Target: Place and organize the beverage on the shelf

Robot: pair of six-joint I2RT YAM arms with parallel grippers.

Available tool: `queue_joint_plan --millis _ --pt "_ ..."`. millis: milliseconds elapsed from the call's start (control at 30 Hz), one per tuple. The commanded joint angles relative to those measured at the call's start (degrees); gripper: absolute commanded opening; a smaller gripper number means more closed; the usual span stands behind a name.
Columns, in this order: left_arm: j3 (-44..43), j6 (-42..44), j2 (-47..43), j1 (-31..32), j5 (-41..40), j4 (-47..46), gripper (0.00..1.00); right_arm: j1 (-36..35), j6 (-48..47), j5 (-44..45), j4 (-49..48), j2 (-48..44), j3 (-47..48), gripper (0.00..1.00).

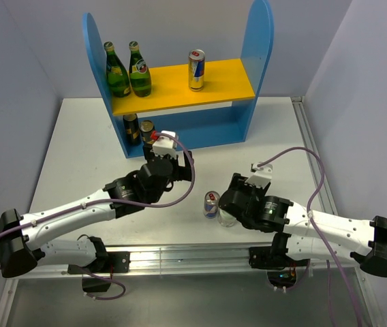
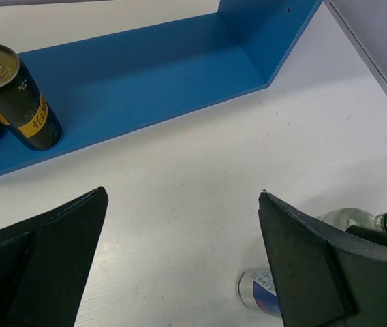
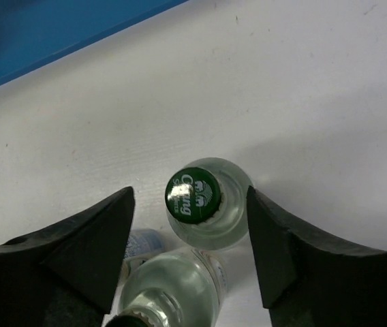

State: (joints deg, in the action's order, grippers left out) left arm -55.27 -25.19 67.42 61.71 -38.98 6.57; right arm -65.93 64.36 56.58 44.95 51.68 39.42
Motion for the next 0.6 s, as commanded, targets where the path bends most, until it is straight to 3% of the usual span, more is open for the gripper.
queue_joint_plan --millis 0,433,500,567 --pt "0.7 -0.8 -2.3 0.3 -1.6 -2.0 0.99 1.9 -1.9 3.2 -5.4 0.7 1.1 0.72" --pt "2.9 -1.1 -3.8 0.3 -2.3 -1.7 0.99 7.6 -5.7 0.2 -11.5 1.8 -2.5 0.42" --pt "3.1 -1.1 -4.0 0.3 -2.4 -1.9 0.99 8.3 -6.2 -0.5 -12.6 2.0 -3.1 0.31" --pt "3.2 -1.2 -3.9 0.3 -2.4 -2.0 0.99 8.9 -6.1 -0.9 -12.7 2.5 -3.5 0.15"
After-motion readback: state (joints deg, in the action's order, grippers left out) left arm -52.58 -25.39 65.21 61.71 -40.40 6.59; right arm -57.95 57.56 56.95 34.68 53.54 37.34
